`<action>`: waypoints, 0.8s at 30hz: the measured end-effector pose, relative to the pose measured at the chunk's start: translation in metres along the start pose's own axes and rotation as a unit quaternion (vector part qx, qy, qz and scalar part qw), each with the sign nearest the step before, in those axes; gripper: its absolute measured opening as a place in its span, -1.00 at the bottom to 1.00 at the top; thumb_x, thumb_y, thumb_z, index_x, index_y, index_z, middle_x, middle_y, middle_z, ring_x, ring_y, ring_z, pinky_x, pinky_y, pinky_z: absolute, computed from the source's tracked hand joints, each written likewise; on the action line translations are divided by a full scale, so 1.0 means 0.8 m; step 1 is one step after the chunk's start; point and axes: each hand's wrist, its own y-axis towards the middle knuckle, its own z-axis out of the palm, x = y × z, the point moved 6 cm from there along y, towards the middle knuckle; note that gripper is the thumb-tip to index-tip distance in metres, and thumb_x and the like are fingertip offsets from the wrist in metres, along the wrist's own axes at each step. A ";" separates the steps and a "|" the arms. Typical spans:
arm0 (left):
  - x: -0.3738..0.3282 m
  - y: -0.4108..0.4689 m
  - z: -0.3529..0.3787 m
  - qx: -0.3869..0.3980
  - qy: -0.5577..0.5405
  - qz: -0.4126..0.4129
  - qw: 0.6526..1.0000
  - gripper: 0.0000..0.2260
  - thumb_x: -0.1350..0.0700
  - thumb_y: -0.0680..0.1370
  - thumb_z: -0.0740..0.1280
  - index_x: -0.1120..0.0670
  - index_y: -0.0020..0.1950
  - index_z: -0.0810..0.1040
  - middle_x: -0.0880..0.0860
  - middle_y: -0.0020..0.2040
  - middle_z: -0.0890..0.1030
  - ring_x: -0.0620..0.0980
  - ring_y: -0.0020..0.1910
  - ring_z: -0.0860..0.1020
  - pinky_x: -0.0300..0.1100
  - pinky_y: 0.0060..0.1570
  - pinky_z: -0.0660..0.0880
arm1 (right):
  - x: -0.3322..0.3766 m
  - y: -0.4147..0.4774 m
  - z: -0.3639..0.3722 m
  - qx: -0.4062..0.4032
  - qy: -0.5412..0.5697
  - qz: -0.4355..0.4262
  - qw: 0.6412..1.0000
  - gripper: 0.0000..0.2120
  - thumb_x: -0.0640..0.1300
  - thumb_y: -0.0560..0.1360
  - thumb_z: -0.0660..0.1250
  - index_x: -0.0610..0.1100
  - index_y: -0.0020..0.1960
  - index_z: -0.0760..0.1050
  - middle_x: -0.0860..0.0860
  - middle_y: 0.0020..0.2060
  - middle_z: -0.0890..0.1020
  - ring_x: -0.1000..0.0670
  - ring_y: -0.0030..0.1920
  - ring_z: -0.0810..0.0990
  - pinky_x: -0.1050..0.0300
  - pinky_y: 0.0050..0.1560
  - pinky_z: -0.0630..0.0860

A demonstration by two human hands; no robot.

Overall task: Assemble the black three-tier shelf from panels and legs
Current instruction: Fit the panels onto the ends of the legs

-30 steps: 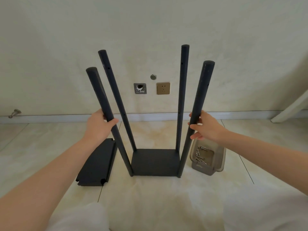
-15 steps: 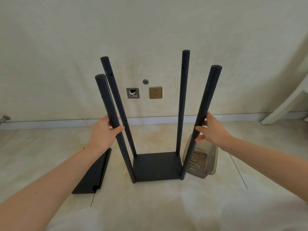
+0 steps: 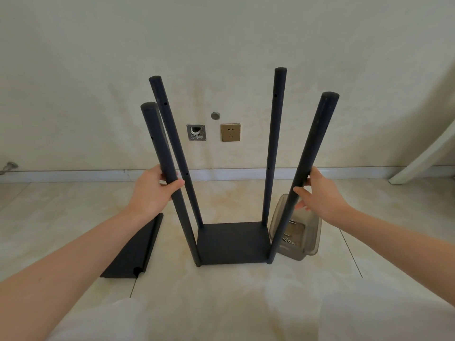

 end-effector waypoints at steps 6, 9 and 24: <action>0.009 -0.004 0.004 0.012 0.007 0.004 1.000 -0.71 0.04 0.61 0.38 0.10 0.30 0.52 0.01 0.12 0.61 0.00 0.06 0.63 -0.01 0.14 0.61 | -0.009 -0.004 0.007 0.025 -0.060 0.027 0.997 -0.68 -0.07 0.61 0.29 -0.19 0.31 0.47 -0.08 0.07 0.64 0.00 -0.15 0.61 0.20 -0.11 0.56; 0.018 -0.004 0.000 0.051 0.009 -0.001 0.999 -0.70 0.01 0.63 0.35 0.09 0.33 0.52 -0.01 0.15 0.62 -0.05 0.04 0.64 -0.07 0.09 0.62 | -0.015 -0.008 0.024 0.073 -0.076 0.059 0.993 -0.70 -0.04 0.61 0.29 -0.24 0.21 0.52 -0.08 -0.05 0.60 0.04 -0.23 0.52 0.28 -0.27 0.41; 0.177 -0.011 -0.083 0.116 0.120 -0.133 0.977 -0.81 0.13 0.62 0.34 0.10 0.23 0.54 0.07 0.12 0.62 0.06 0.06 0.57 -0.03 0.17 0.51 | 0.011 -0.051 0.217 0.279 -0.213 0.002 0.936 -0.64 -0.06 0.62 0.19 -0.16 0.36 0.32 -0.02 -0.05 0.62 -0.02 -0.10 0.62 0.08 -0.06 0.56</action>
